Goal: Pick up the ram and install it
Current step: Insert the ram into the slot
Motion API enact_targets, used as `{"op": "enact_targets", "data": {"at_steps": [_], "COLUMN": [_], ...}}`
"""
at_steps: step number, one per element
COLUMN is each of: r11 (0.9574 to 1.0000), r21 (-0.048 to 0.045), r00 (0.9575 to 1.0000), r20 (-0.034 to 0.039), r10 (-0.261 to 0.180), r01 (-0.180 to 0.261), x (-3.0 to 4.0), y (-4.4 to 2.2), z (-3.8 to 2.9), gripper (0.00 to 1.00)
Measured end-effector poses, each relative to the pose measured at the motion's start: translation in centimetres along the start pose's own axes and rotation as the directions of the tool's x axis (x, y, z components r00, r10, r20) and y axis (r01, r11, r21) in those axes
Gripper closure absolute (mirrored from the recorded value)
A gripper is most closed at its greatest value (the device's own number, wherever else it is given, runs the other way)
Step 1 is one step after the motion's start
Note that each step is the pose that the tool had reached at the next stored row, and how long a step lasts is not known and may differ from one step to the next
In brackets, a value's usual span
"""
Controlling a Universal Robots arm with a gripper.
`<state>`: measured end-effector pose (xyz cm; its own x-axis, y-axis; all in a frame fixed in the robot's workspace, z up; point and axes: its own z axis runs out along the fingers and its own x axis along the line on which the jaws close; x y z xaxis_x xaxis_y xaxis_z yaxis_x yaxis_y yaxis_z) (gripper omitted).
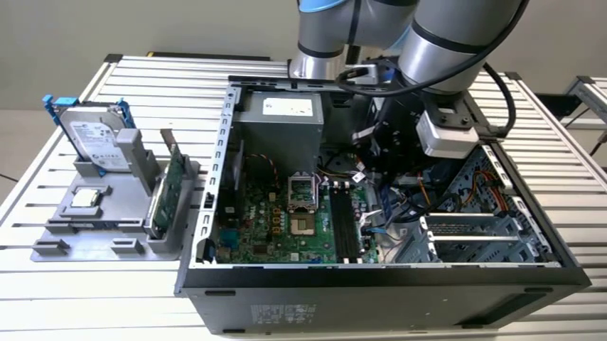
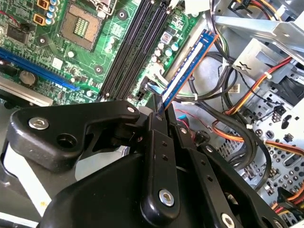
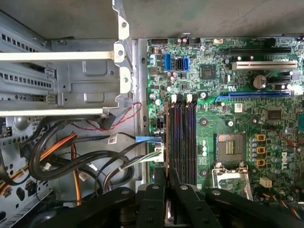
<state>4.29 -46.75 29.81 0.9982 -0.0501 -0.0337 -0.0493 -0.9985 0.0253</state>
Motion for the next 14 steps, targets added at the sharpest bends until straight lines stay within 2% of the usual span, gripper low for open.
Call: {"op": "enact_targets", "data": {"at_steps": [14], "r11": [1.0], "r21": [-0.0006], "r00": [1.0], "r20": [0.0], "r10": [0.0], "r01": [0.0], "x": [-0.37], "y": [-0.01], "z": [1.21], "gripper": [1.0]}}
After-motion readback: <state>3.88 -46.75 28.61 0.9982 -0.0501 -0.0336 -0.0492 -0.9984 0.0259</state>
